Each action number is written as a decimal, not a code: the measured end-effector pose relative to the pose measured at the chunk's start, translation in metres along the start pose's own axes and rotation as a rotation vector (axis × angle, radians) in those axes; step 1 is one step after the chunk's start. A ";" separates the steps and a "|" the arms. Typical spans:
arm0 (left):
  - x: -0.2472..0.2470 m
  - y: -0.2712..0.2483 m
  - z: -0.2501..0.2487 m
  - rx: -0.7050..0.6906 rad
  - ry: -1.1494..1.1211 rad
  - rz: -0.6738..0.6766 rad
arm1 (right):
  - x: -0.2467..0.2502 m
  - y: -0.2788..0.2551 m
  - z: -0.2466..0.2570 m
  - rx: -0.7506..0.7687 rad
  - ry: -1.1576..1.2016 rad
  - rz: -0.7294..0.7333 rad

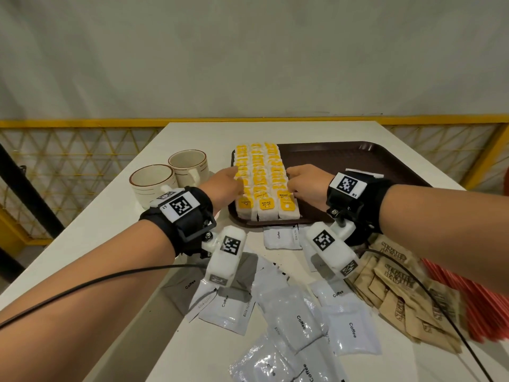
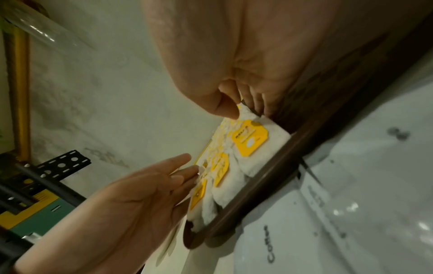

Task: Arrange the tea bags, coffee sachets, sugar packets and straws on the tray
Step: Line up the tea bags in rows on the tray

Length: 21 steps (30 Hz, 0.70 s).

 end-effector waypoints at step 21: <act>0.006 -0.049 -0.046 -0.139 0.120 0.067 | 0.036 -0.043 0.034 0.080 0.029 0.037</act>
Point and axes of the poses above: each hand's wrist, its own y-axis towards the middle knuckle, its own x-axis out of the back of the hand, z = x × y, the point moved 7 cm from there along y, towards the middle knuckle, and after that the axes turned 14 degrees about -y, right-handed, at the moved point
